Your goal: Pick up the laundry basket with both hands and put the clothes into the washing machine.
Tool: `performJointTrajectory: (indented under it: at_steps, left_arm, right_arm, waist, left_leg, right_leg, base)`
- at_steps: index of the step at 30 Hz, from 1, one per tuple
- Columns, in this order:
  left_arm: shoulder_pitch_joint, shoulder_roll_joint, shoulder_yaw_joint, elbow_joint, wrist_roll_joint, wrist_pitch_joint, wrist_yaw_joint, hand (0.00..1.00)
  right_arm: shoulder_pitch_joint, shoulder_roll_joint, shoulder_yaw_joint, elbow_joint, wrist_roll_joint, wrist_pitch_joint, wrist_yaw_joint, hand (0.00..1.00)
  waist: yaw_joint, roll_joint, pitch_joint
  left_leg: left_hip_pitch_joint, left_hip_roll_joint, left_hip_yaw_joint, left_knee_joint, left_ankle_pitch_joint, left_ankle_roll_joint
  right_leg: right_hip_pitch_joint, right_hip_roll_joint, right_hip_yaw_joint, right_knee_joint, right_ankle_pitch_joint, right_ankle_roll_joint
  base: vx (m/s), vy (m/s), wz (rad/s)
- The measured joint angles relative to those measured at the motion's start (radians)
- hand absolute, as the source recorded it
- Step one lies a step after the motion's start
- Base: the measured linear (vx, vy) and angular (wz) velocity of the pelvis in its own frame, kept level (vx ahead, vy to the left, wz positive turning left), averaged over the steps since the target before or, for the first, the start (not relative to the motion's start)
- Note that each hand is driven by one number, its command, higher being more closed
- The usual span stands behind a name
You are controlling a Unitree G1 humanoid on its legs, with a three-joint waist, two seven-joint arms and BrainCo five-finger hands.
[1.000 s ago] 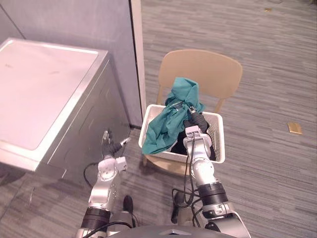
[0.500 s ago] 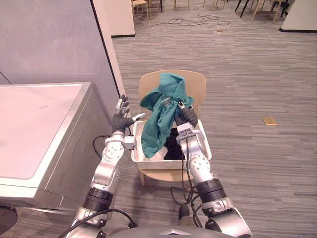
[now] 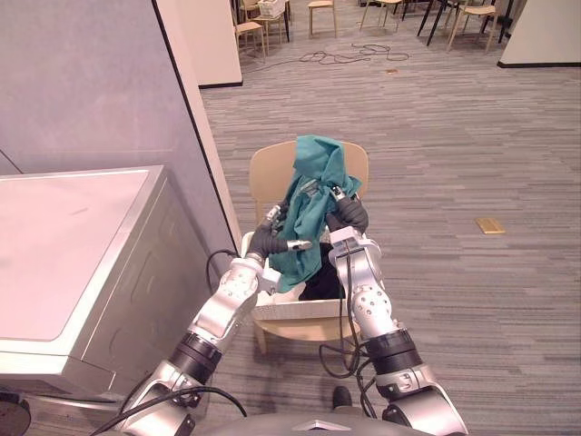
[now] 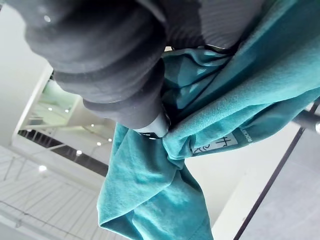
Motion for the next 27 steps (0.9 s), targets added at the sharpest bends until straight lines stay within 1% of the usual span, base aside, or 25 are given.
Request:
performJointTrajectory:
  at_steps: [4,9,15,16,20,24,27]
  left_arm:
    - [-0.046,-0.01,-0.069,0.091,-0.001,0.019,-0.023,0.0]
    - [-0.103,-0.018,-0.169,0.15,-0.01,0.021,-0.058,0.0]
    - [-0.14,-0.041,-0.233,0.194,-0.041,0.025,-0.066,0.0]
    - [-0.153,-0.045,-0.249,0.2,-0.044,0.028,-0.065,1.0]
    - [-0.171,-0.062,-0.265,0.2,-0.08,0.033,-0.054,1.0]
    - [-0.186,-0.071,-0.3,0.2,-0.083,0.033,-0.052,1.0]
    - [-0.2,-0.101,-0.306,0.2,-0.112,0.037,-0.05,1.0]
  right_arm:
    - [0.037,-0.019,0.003,-0.026,0.001,0.01,-0.001,1.0]
    - [0.044,-0.019,0.001,-0.026,0.001,0.011,-0.002,1.0]
    - [0.046,-0.019,0.005,-0.026,0.003,0.011,-0.002,1.0]
    - [0.05,-0.019,0.007,-0.026,0.003,0.011,-0.002,1.0]
    - [0.055,-0.019,0.013,-0.034,0.007,0.008,-0.002,1.0]
    - [0.083,-0.019,0.032,-0.113,0.01,0.005,-0.002,1.0]
    - [0.084,-0.016,0.064,-0.119,0.01,0.005,-0.002,1.0]
  waist:
    - [-0.013,-0.001,0.0]
    - [-0.024,-0.001,0.0]
    - [-0.038,-0.003,0.001]
    - [-0.04,-0.003,0.002]
    - [-0.043,-0.003,0.002]
    - [-0.045,-0.004,0.002]
    - [-0.052,-0.005,0.002]
  left_leg:
    - [0.0,0.0,0.0,0.0,-0.001,0.0]
    - [0.001,0.001,0.002,0.0,-0.003,-0.001]
    - [0.002,0.001,0.009,0.001,-0.006,-0.002]
    - [0.002,0.001,0.009,0.001,-0.006,-0.002]
    - [0.002,0.002,0.011,0.002,-0.007,-0.004]
    - [0.002,0.006,0.012,0.003,-0.009,-0.005]
    - [0.003,0.006,0.013,0.003,-0.01,-0.005]
  right_leg:
    - [-0.001,0.0,0.001,0.0,-0.001,0.001]
    - [-0.002,0.001,0.003,0.0,-0.002,0.002]
    - [-0.003,0.002,0.008,0.0,-0.002,0.002]
    - [-0.004,0.002,0.009,0.0,-0.002,0.002]
    - [-0.005,0.003,0.009,0.0,-0.002,0.002]
    - [-0.004,0.005,0.008,0.001,-0.003,0.004]
    - [-0.004,0.005,0.008,0.002,-0.005,0.005]
  base:
    - [0.0,0.0,0.0]
    - [0.0,0.0,0.0]
    - [0.0,-0.007,-0.02]
    - [0.0,0.0,0.0]
    - [0.0,0.0,0.0]
    - [0.0,0.0,0.0]
    - [0.0,0.0,0.0]
